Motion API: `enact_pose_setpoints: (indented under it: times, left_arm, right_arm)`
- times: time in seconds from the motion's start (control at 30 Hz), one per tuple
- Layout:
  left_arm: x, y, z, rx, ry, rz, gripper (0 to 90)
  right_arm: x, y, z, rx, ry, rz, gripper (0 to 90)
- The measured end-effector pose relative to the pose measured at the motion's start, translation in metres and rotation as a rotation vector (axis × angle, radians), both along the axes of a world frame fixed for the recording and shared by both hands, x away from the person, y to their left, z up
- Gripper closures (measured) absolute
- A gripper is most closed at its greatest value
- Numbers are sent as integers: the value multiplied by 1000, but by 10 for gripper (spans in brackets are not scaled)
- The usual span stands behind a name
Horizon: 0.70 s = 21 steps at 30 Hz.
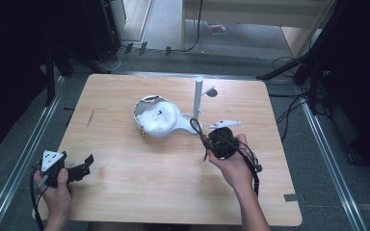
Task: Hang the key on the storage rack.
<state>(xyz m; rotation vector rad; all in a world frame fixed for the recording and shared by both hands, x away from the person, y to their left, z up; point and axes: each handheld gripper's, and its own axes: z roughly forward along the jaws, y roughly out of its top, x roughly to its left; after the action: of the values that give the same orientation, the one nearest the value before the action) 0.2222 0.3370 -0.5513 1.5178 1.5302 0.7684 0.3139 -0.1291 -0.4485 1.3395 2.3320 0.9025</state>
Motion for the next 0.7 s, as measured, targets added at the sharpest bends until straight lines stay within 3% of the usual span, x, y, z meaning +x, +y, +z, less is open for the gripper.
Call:
enact_pose_setpoints:
  times: [0.7]
  left_arm:
    - [0,-1,0,5,-7,6,0]
  right_arm:
    - [-17,-12,30,51,-53,-6,830]
